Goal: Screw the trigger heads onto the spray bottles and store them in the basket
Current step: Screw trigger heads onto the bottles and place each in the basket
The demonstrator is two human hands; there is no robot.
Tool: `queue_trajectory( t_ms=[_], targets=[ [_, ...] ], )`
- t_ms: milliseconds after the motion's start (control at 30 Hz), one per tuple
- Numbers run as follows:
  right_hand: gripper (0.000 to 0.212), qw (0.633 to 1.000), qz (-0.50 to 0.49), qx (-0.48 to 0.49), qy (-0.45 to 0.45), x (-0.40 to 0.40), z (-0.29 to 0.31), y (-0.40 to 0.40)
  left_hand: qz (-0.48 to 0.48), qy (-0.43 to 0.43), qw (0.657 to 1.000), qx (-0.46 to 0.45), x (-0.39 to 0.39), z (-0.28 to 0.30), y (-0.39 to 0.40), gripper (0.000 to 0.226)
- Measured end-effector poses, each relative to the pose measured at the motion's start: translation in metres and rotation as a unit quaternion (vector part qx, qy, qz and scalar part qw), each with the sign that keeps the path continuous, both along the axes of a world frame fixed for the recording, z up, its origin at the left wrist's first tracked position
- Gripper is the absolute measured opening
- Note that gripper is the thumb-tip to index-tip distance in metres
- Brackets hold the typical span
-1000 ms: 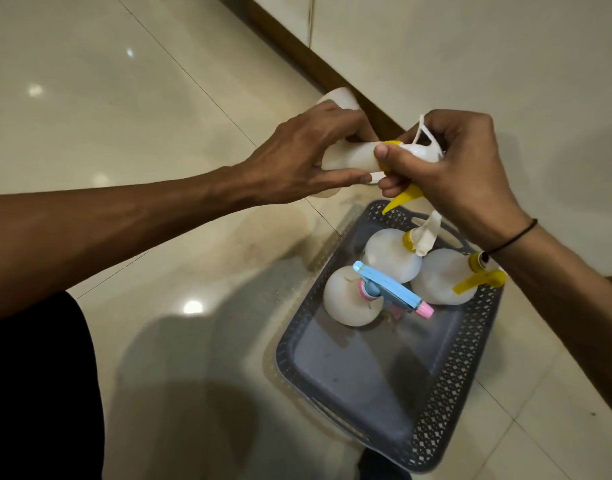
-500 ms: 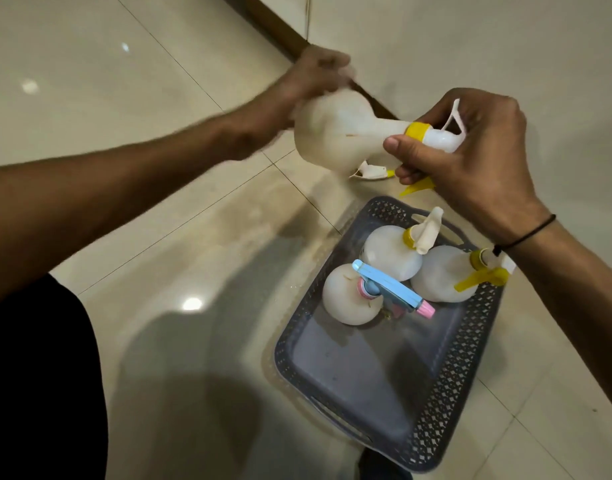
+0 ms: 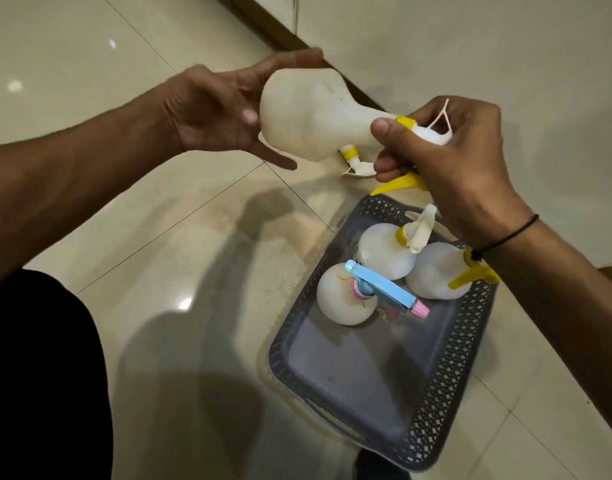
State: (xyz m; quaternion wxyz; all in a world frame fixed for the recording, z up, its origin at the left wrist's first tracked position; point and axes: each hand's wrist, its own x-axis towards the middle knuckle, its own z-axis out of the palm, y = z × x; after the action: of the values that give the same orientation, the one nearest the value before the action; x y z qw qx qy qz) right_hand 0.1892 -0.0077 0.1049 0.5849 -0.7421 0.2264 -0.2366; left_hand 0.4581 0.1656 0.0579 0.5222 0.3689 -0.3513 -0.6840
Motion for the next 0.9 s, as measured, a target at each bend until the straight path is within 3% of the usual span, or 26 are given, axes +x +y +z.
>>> queue_trajectory(
  t_ms=[67, 133, 200, 300, 367, 433, 500, 567, 667, 800, 900],
  targets=[
    [0.048, 0.999, 0.006, -0.038, 0.007, 0.000, 0.002, -0.002, -0.002, 0.018, 0.999, 0.043, 0.002, -0.004, -0.001, 0.087],
    [0.047, 0.995, 0.018, -0.093, 0.012, 0.000, 0.005, 0.000, 0.003, -0.022, 0.986, 0.163, 0.001, -0.006, -0.004, 0.099],
    [0.049, 0.990, 0.026, -0.139, 0.016, -0.001, 0.007, 0.002, -0.011, -0.047, 0.978, 0.202, -0.005, -0.009, -0.008, 0.105],
    [0.050, 0.992, 0.021, -0.127, 0.007, -0.005, 0.005, 0.001, 0.027, -0.056, 0.992, 0.113, -0.003, -0.014, -0.010, 0.073],
    [0.049, 0.998, 0.005, -0.063, -0.005, -0.008, 0.005, -0.003, 0.021, -0.005, 0.999, 0.035, 0.003, -0.011, -0.004, 0.089],
    [0.048, 0.999, -0.002, -0.046, 0.001, -0.011, 0.006, -0.006, 0.030, 0.041, 0.997, 0.066, 0.002, -0.010, -0.007, 0.089],
    [0.046, 0.997, 0.007, -0.081, 0.015, -0.012, 0.005, -0.005, 0.038, -0.008, 0.987, 0.158, -0.008, -0.009, -0.011, 0.101],
    [0.046, 0.992, 0.022, -0.124, 0.028, -0.014, 0.005, -0.001, 0.019, -0.044, 0.980, 0.194, -0.018, -0.008, -0.016, 0.102],
    [0.046, 0.996, 0.022, -0.086, 0.023, -0.016, 0.008, 0.002, 0.060, -0.059, 0.985, 0.149, -0.021, -0.008, -0.014, 0.084],
    [0.049, 1.000, 0.015, 0.016, 0.012, -0.019, 0.013, -0.001, 0.078, -0.105, 0.987, 0.089, -0.015, -0.009, -0.011, 0.114],
    [0.051, 0.998, 0.010, 0.060, 0.013, -0.020, 0.015, -0.002, 0.050, -0.122, 0.988, 0.076, -0.018, -0.004, -0.010, 0.102]
  ],
)
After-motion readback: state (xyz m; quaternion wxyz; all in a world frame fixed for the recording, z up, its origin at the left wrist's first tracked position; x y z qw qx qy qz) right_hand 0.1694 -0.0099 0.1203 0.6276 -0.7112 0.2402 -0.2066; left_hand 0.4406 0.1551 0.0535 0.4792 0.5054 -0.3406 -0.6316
